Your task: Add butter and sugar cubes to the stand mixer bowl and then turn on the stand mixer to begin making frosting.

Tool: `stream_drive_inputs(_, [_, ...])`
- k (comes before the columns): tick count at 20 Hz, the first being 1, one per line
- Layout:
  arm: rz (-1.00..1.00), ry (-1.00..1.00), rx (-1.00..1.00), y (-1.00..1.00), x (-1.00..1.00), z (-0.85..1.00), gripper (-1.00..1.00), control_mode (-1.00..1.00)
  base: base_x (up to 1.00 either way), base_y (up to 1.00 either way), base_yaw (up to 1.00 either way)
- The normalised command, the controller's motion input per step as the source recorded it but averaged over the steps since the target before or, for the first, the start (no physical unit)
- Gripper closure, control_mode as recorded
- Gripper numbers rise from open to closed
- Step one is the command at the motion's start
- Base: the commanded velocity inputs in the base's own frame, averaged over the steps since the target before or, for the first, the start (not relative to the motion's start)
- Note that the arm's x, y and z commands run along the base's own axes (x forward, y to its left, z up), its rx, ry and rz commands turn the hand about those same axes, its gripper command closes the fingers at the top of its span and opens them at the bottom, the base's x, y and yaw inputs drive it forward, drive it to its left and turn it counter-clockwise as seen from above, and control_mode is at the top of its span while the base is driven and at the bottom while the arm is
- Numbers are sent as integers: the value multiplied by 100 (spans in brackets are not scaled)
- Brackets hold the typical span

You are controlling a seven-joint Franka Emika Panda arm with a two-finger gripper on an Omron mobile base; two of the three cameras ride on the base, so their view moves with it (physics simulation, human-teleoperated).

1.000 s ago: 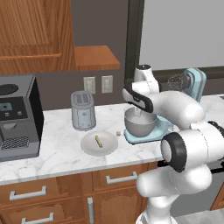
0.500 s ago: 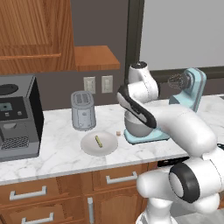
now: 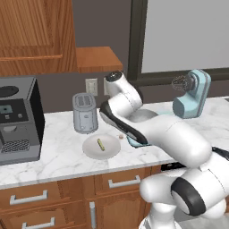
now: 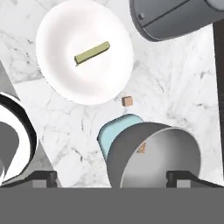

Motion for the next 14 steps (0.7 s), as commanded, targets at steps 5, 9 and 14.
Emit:
stream_drive_inputs(5, [4,0,-24,25,5,-3,-100,-100,0,0,0])
stream_drive_inputs(9, [0,3,-18,0,21,-26,-100,-100,0,0,0])
stream_drive_inputs(14, [0,5,-8,0,16,-39,-100,-100,0,0,0])
